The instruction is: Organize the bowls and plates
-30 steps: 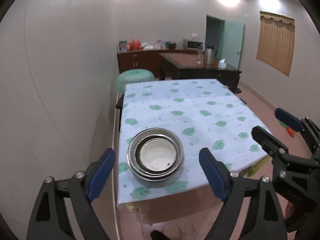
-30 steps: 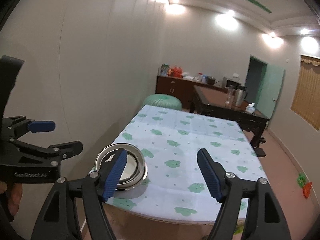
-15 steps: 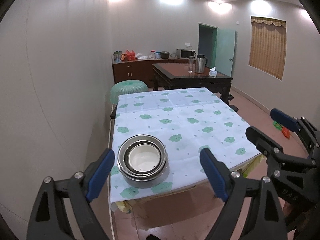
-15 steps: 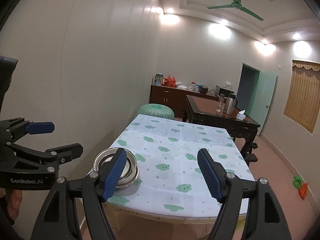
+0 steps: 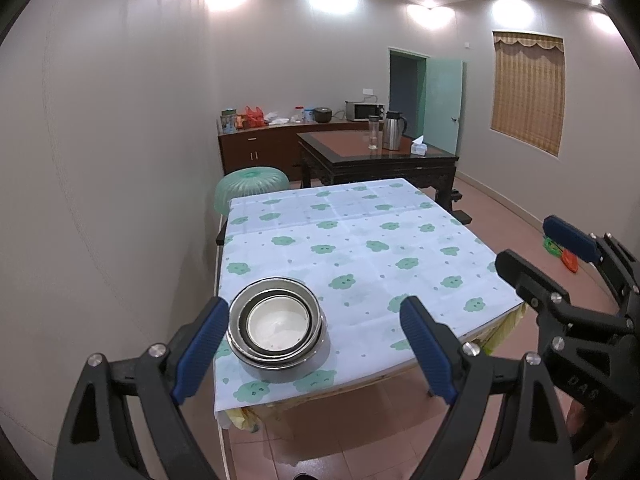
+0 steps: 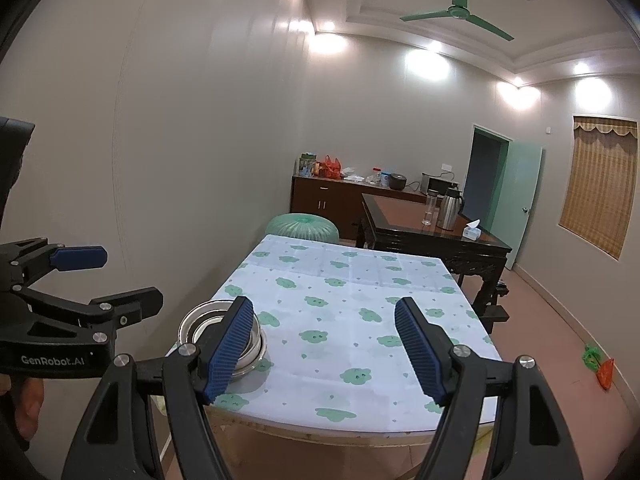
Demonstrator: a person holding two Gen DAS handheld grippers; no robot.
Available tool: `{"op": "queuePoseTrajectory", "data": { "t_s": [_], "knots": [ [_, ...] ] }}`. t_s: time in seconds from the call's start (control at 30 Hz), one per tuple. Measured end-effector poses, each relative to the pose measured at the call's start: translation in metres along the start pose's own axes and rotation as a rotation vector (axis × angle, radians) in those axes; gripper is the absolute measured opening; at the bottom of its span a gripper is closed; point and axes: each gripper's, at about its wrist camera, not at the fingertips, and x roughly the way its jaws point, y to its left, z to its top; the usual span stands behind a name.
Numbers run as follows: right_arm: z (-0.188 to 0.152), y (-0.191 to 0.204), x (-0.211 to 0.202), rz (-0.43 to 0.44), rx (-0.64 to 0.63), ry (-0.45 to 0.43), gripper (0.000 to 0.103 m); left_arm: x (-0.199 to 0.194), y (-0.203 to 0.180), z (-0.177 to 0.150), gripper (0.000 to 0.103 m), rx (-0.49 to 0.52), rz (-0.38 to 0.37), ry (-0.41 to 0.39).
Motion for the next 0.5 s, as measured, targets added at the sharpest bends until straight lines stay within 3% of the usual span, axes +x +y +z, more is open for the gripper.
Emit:
{"op": "queuePoseTrajectory", "data": {
  "t_s": [0.5],
  "knots": [
    [0.0,0.0019,0.0028,-0.01,0.002,-0.01,0.075,0.0027,-0.0029,0.0048,0.089,0.008,-0.008,0.003]
  ]
}}
